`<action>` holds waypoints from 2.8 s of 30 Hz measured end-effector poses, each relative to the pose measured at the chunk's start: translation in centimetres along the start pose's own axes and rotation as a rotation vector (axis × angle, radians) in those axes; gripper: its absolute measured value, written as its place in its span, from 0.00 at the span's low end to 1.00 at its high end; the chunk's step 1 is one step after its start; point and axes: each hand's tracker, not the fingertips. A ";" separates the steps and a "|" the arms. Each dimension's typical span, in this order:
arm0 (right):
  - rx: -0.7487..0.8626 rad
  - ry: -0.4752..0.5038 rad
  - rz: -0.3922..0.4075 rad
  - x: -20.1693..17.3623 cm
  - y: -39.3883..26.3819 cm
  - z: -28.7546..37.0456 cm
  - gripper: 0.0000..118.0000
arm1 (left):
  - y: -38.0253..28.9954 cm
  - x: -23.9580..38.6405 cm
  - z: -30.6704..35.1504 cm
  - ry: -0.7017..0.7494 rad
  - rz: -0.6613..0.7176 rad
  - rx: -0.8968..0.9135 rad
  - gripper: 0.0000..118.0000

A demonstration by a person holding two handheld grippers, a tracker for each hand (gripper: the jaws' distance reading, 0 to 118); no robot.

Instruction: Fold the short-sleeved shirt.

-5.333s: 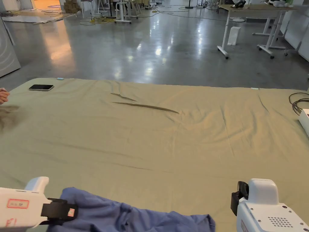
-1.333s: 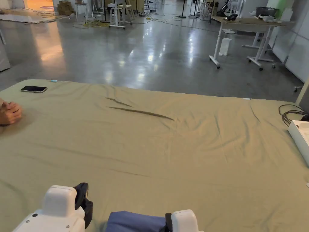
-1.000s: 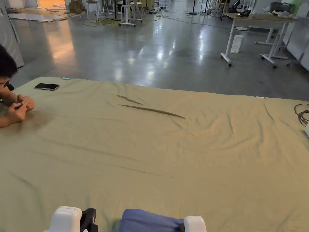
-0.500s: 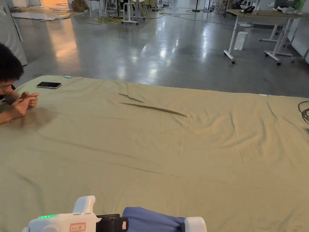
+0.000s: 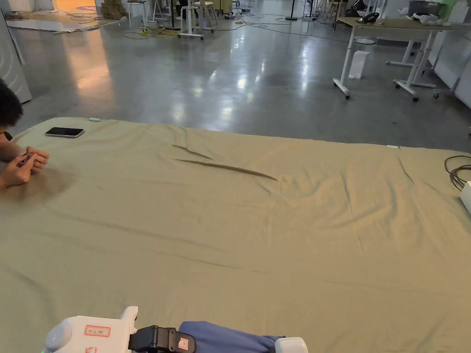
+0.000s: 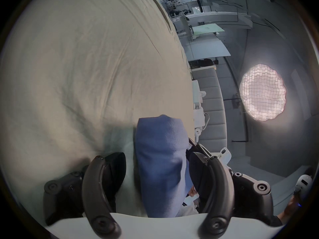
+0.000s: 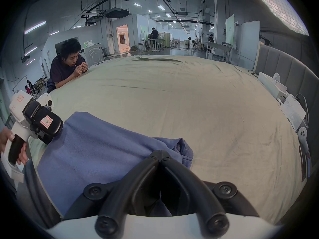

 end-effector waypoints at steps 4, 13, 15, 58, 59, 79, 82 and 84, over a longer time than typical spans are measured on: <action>-0.002 0.000 -0.009 0.0 0.0 -0.1 0.00 | -0.4 0.3 -2.1 -0.047 -0.008 -0.038 0.68; -0.001 0.000 -0.034 0.3 -0.3 0.1 0.00 | -1.2 1.4 -3.8 -0.032 -0.072 -0.067 0.48; 0.010 -0.008 -0.026 0.2 -0.7 0.4 0.00 | -1.6 0.8 -3.3 -0.013 -0.048 -0.042 0.36; 0.365 -0.262 -0.134 12.1 15.8 9.8 0.00 | 9.3 4.3 31.3 0.528 -0.120 0.159 0.18; 0.358 -0.263 -0.129 11.9 15.7 9.8 0.00 | 9.5 4.5 31.5 0.548 -0.101 0.157 0.18; 0.305 -0.198 -0.087 9.0 14.5 8.4 0.00 | 10.8 4.3 34.5 1.050 -0.116 0.250 0.53; 0.308 -0.195 -0.092 9.1 14.6 8.6 0.00 | 10.6 5.4 34.7 1.143 -0.175 0.301 0.54; 0.312 -0.193 -0.100 9.3 14.6 8.7 0.00 | 10.4 6.4 34.5 1.163 -0.190 0.368 0.54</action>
